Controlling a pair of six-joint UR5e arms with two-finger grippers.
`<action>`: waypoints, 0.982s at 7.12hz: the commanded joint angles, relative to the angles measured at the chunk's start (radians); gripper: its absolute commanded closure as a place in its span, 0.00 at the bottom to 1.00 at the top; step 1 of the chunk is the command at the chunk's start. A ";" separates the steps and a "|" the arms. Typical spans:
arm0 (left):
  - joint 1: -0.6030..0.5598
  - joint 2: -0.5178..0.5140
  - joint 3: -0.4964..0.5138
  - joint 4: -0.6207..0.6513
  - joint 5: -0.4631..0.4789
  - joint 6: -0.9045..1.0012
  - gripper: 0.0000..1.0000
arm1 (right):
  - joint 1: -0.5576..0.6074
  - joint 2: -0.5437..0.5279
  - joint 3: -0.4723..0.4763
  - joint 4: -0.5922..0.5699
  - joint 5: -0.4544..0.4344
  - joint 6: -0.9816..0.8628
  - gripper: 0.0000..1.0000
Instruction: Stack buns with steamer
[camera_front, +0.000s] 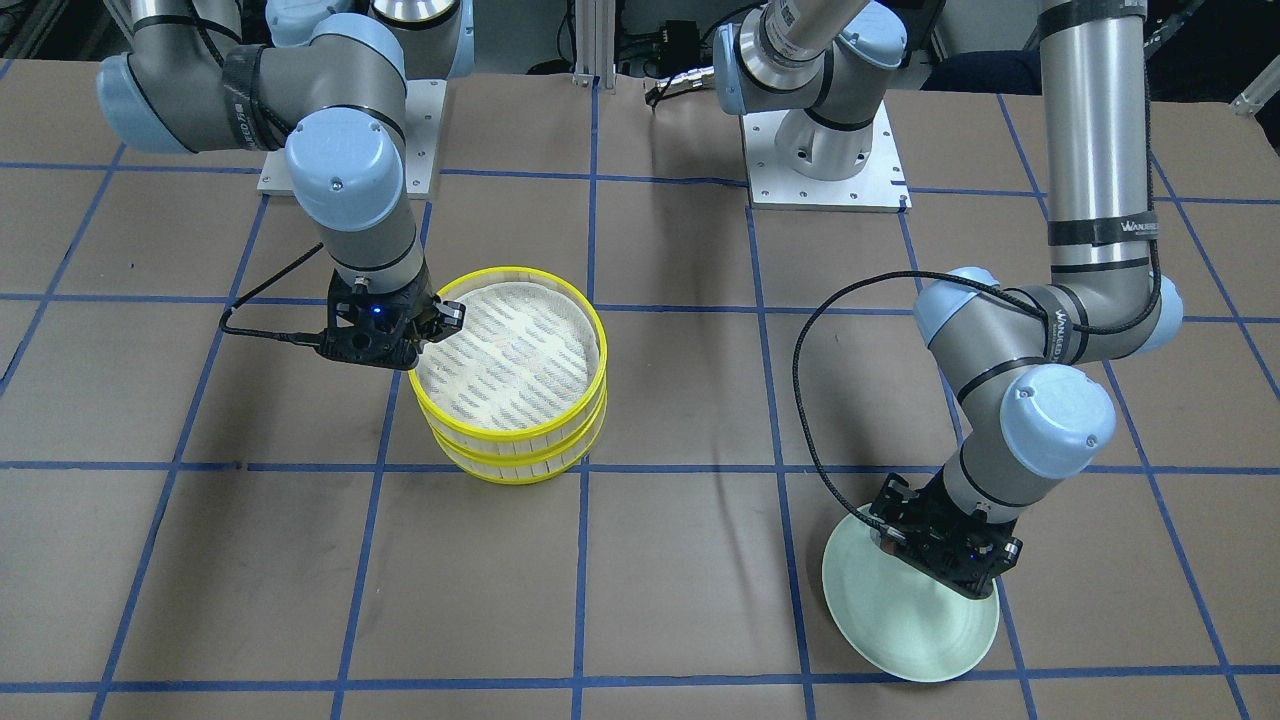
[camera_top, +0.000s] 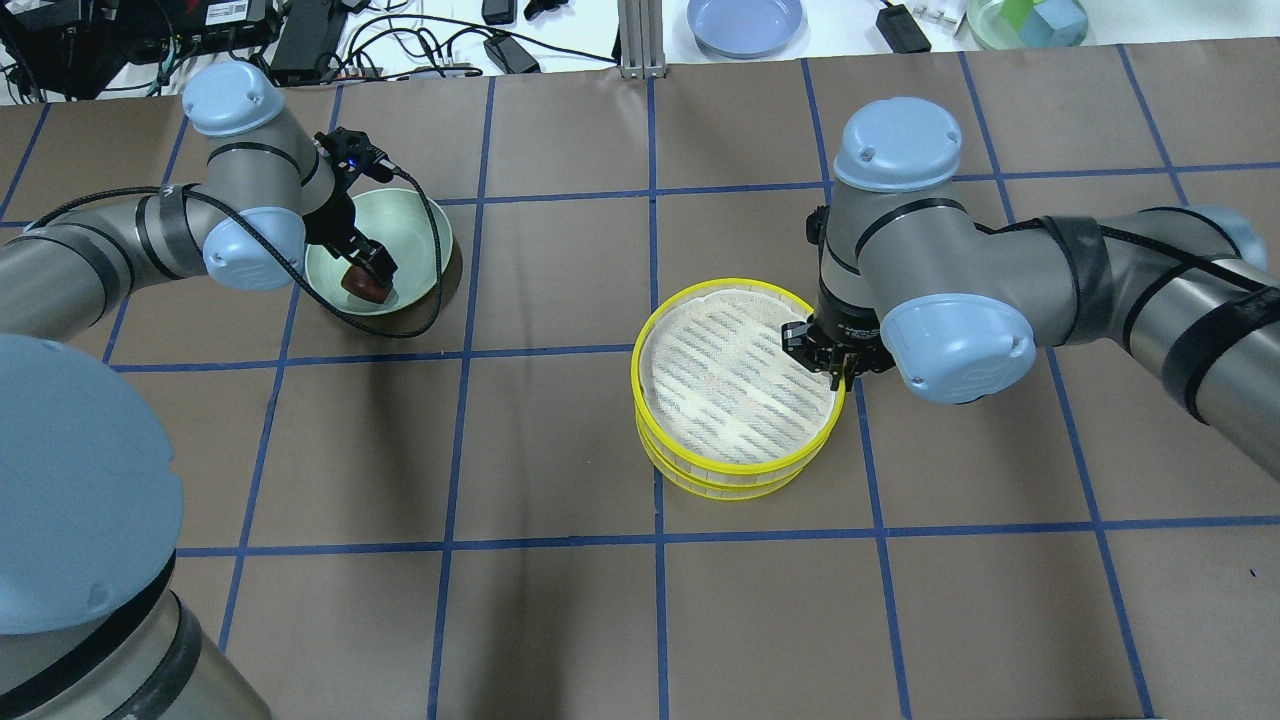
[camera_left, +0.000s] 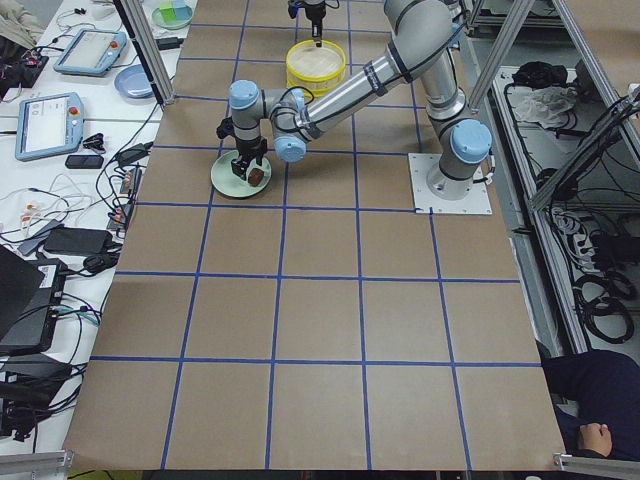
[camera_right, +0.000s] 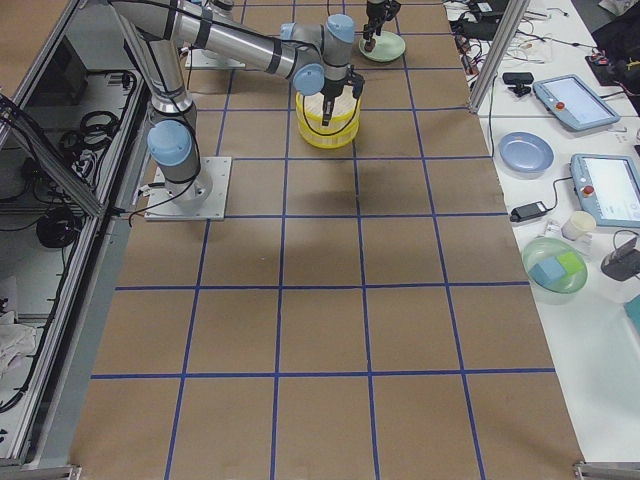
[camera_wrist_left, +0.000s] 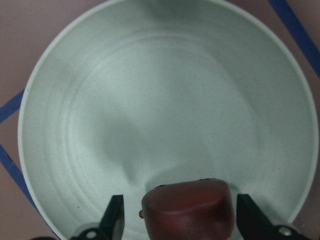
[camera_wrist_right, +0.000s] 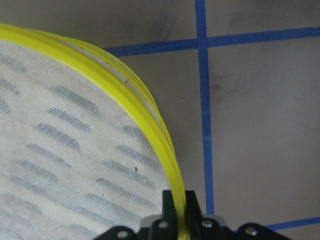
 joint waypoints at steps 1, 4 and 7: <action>0.011 -0.007 0.000 0.001 -0.001 0.016 1.00 | 0.002 0.011 0.001 -0.011 -0.002 -0.001 1.00; 0.026 0.019 0.044 -0.003 -0.043 -0.037 1.00 | 0.005 0.023 -0.002 -0.012 -0.005 -0.002 1.00; -0.038 0.082 0.062 -0.052 -0.065 -0.289 1.00 | -0.001 0.009 -0.070 0.003 -0.010 0.012 0.00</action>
